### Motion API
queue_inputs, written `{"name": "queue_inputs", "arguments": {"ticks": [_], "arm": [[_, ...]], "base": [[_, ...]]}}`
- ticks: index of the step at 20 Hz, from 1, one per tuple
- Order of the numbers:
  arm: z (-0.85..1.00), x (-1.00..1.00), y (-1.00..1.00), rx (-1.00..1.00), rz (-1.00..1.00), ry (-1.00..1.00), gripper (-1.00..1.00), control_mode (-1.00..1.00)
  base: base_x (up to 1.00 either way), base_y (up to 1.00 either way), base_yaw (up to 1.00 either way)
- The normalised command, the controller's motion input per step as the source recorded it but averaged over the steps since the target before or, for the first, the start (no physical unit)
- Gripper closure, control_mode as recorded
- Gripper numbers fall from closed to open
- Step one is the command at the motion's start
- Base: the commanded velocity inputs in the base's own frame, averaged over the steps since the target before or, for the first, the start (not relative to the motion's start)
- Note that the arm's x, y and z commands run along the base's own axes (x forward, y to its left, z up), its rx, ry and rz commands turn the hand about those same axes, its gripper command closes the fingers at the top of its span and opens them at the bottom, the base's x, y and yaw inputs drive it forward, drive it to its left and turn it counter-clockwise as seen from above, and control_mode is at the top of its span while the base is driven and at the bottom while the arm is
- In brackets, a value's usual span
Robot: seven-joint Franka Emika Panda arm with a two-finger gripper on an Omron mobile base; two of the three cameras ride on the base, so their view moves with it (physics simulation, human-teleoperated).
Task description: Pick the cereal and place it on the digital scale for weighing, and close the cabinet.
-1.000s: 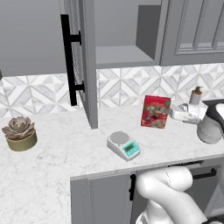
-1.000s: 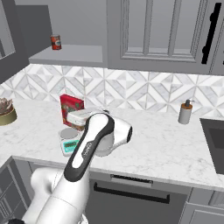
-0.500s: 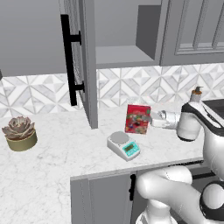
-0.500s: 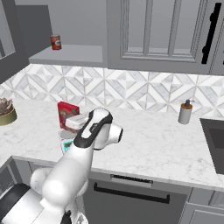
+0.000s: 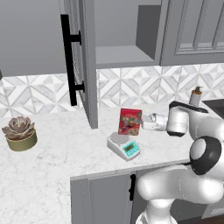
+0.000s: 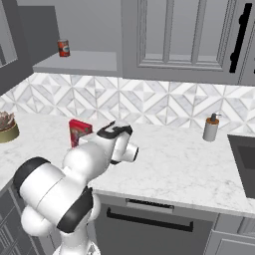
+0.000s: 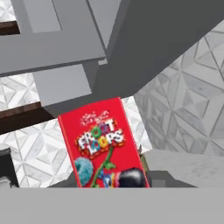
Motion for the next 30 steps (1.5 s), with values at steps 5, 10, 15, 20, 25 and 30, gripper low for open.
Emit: {"name": "queue_inputs", "arguments": {"ticks": [5,10,15,20,25,30], "arm": [[-0.19,0.19,0.4,-0.01,0.0,0.03,1.0,-1.0],[-0.27,0.22,0.11,0.0,0.0,0.0,1.0,-1.0],[-0.29,0.13,0.02,0.0,0.0,0.0,1.0,-1.0],[-0.27,0.14,0.15,0.0,0.0,0.0,1.0,-1.0],[-0.06,-0.21,0.14,0.0,0.0,-0.05,1.0,-1.0],[0.0,-0.3,0.04,0.0,0.0,-0.1,1.0,-1.0]], "base": [[0.0,0.0,0.0],[0.0,0.0,0.0],[0.0,0.0,0.0],[0.0,0.0,0.0],[0.0,0.0,0.0],[0.0,0.0,0.0]]}}
